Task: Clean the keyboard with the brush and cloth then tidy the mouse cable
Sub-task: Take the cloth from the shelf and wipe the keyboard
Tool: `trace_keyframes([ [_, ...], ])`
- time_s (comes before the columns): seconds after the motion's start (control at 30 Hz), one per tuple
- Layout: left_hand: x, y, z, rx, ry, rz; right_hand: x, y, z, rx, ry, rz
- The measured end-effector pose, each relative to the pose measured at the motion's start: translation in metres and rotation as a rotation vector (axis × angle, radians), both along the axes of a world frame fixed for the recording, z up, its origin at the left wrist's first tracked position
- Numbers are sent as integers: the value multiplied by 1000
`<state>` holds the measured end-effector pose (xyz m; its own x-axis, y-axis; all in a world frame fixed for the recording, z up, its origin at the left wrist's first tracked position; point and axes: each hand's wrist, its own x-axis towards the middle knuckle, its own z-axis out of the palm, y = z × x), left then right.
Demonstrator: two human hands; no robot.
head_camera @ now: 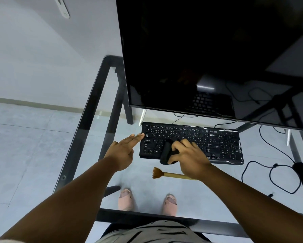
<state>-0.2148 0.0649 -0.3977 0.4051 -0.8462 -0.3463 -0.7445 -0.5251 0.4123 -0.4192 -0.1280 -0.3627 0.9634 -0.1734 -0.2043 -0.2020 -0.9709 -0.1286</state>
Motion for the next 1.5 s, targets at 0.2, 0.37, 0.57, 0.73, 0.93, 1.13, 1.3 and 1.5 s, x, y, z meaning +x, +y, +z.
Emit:
trace_keyframes([
  [0.2, -3, -1, -1, -7, -15, 24, -21, -22, 2, -12, 22, -79],
  [0.37, -10, -3, 2, -42, -16, 85, -5, -11, 2, 37, -26, -56],
  [0.57, -25, -10, 2, -23, -62, 182, -6, -7, 0, 37, -33, 13],
  [0.73, -39, -15, 4, -20, -106, 218, -41, -40, -4, 23, -47, -78],
  [0.93, -45, -13, -8, -84, -31, 263, -64, -50, -6, 191, -191, -128],
  [1.13, -43, 2, -11, -80, -30, 257, -55, -36, -15, 186, -217, -79],
  [1.3, -42, 2, -8, -71, -22, 283, -23, -9, -20, 275, -316, -128],
  [1.5, -34, 9, -7, 14, -41, 272, 15, 21, -25, 370, -298, -149],
])
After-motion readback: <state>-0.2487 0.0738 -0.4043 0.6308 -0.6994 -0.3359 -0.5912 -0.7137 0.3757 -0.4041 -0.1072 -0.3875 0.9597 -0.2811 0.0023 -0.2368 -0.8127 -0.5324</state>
